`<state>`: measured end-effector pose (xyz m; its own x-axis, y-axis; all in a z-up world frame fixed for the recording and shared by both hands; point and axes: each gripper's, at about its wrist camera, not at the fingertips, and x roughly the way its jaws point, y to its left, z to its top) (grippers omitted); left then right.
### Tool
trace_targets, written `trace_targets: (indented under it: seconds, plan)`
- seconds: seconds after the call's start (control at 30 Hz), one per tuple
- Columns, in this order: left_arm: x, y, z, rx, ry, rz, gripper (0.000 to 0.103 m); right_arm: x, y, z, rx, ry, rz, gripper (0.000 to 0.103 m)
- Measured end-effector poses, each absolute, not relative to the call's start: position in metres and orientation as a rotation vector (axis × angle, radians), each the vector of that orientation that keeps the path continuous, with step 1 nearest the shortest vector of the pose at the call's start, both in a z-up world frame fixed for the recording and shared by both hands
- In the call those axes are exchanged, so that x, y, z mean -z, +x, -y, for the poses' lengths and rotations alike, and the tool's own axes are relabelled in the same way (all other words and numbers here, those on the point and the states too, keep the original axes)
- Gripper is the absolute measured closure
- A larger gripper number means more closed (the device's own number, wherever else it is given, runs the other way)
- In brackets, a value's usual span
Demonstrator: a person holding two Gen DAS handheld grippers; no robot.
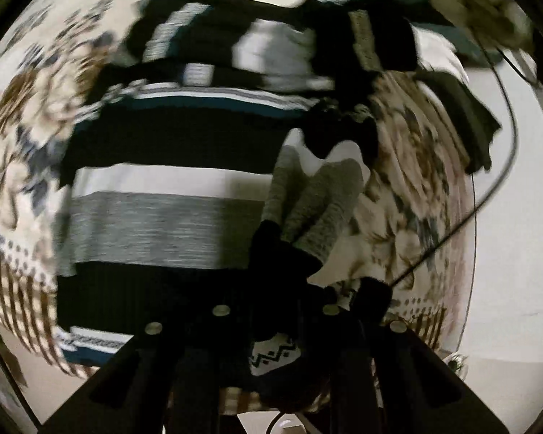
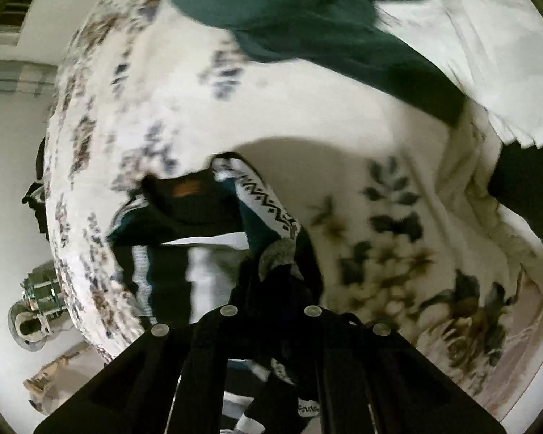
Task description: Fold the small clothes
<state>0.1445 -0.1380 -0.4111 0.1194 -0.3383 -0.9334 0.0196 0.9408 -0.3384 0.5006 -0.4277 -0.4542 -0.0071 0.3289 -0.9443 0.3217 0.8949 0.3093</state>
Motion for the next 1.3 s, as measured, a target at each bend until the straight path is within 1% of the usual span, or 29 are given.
trace_targets:
  seconds: [0.17, 0.2, 0.27, 0.3, 0.33, 0.4, 0.43, 0.53, 0.63, 0.73, 0.93, 1.0, 1.03, 1.07, 1.1, 1.13, 1.17, 1.23, 1.27, 1.3]
  plan:
    - [0.412, 0.14, 0.077, 0.186, -0.33, -1.422, 0.09, 0.43, 0.509, 0.363, -0.045, 0.453, -1.64, 0.097]
    - [0.415, 0.138, 0.065, 0.169, -0.341, -1.424, 0.091, 0.432, 0.511, 0.352, -0.057, 0.445, -1.662, 0.096]
    - [0.42, 0.135, 0.054, 0.166, -0.357, -1.428, 0.093, 0.446, 0.518, 0.329, -0.138, 0.404, -1.766, 0.096]
    - [0.425, 0.133, 0.048, 0.159, -0.367, -1.432, 0.094, 0.452, 0.52, 0.325, -0.131, 0.38, -1.787, 0.09]
    - [0.429, 0.133, 0.046, 0.156, -0.379, -1.434, 0.094, 0.455, 0.521, 0.327, -0.102, 0.371, -1.779, 0.087]
    - [0.437, 0.132, 0.038, 0.148, -0.406, -1.438, 0.094, 0.456, 0.522, 0.337, -0.088, 0.423, -1.737, 0.08]
    - [0.439, 0.132, 0.037, 0.147, -0.418, -1.442, 0.094, 0.457, 0.521, 0.345, -0.075, 0.448, -1.712, 0.08]
    - [0.447, 0.132, 0.04, 0.15, -0.437, -1.45, 0.094, 0.461, 0.513, 0.382, 0.004, 0.516, -1.668, 0.08]
    - [0.452, 0.133, 0.045, 0.158, -0.441, -1.46, 0.094, 0.477, 0.502, 0.431, 0.129, 0.582, -1.632, 0.08]
    - [0.453, 0.136, 0.049, 0.162, -0.43, -1.47, 0.094, 0.495, 0.491, 0.464, 0.222, 0.642, -1.642, 0.08]
    - [0.455, 0.139, 0.055, 0.158, -0.401, -1.486, 0.094, 0.509, 0.475, 0.482, 0.147, 0.748, -1.619, 0.078]
    - [0.454, 0.139, 0.057, 0.156, -0.387, -1.487, 0.094, 0.51, 0.473, 0.485, 0.117, 0.78, -1.604, 0.062]
    - [0.453, 0.14, 0.058, 0.154, -0.384, -1.488, 0.094, 0.513, 0.472, 0.487, 0.091, 0.798, -1.598, 0.058]
    - [0.453, 0.14, 0.059, 0.153, -0.38, -1.489, 0.094, 0.516, 0.471, 0.483, 0.063, 0.8, -1.607, 0.047]
    - [0.452, 0.14, 0.06, 0.152, -0.375, -1.489, 0.094, 0.523, 0.47, 0.479, 0.036, 0.786, -1.637, 0.044]
    - [0.452, 0.139, 0.06, 0.151, -0.37, -1.488, 0.094, 0.531, 0.468, 0.473, 0.028, 0.74, -1.685, 0.044]
    - [0.453, 0.139, 0.061, 0.15, -0.367, -1.49, 0.094, 0.539, 0.466, 0.468, 0.051, 0.665, -1.73, 0.046]
    - [0.454, 0.139, 0.061, 0.145, -0.373, -1.493, 0.094, 0.547, 0.46, 0.463, 0.094, 0.638, -1.753, 0.084]
    - [0.453, 0.139, 0.061, 0.143, -0.379, -1.493, 0.094, 0.547, 0.459, 0.464, 0.115, 0.652, -1.748, 0.099]
    - [0.452, 0.138, 0.059, 0.14, -0.393, -1.494, 0.094, 0.541, 0.457, 0.466, 0.141, 0.673, -1.718, 0.099]
